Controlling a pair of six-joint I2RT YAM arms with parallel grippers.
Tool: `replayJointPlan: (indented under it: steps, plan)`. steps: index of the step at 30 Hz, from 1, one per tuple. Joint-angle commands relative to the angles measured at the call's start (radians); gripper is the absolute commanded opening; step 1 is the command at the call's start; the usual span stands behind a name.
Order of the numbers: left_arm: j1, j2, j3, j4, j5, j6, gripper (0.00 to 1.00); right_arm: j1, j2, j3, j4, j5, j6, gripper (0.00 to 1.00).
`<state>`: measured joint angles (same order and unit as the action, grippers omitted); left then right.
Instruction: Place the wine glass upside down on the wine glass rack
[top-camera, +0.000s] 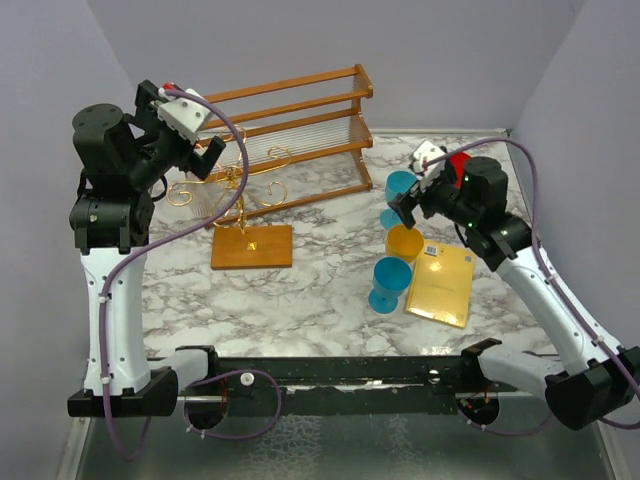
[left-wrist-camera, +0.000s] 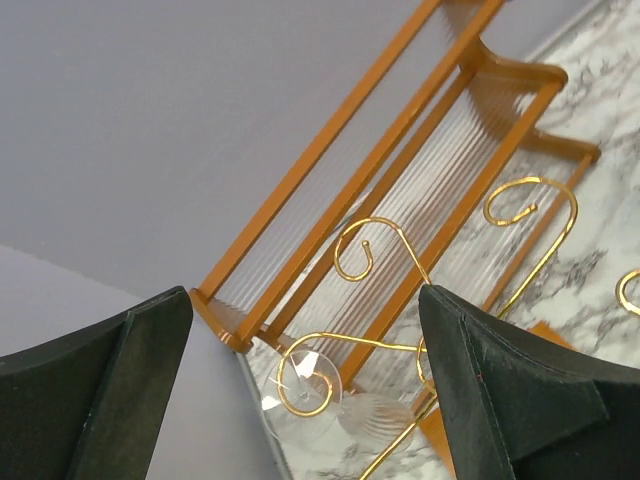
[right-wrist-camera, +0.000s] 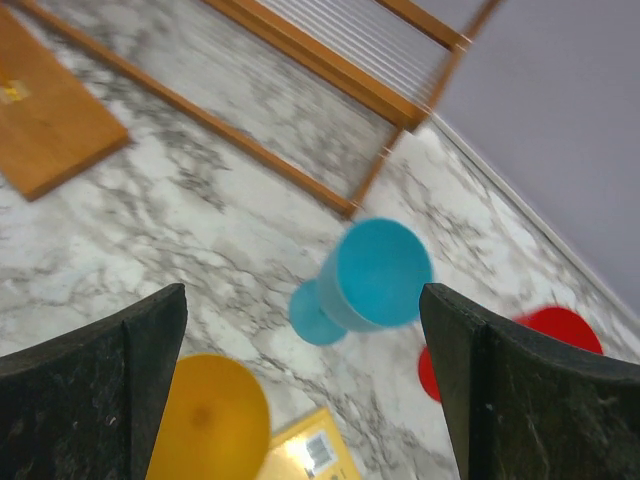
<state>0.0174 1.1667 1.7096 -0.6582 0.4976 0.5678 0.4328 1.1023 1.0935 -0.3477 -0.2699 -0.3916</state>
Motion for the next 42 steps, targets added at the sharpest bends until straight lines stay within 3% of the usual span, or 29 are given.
replayJointPlan:
  steps: [1,9,19,27,38,42]
  plan:
    - [0.008,-0.027,0.007,0.142,-0.089,-0.300,0.99,-0.199,-0.018,0.040,-0.010,0.039,0.123,1.00]
    - [0.013,-0.041,0.013,0.134,-0.106,-0.322,0.98,-0.388,-0.048,0.049,0.005,0.286,0.091,1.00]
    - [0.013,-0.074,-0.041,0.136,-0.155,-0.322,0.97,-0.640,0.053,0.135,-0.106,0.211,0.121,1.00]
    - [0.012,-0.075,-0.059,0.154,-0.147,-0.363,0.97,-0.700,0.173,0.188,-0.246,0.184,0.076,0.87]
    - [0.012,-0.076,-0.071,0.155,-0.123,-0.358,0.97,-0.719,0.228,0.193,-0.293,0.191,0.028,0.60]
    - [0.012,-0.074,-0.071,0.156,-0.121,-0.356,0.97,-0.725,0.228,0.188,-0.304,0.186,0.013,0.55]
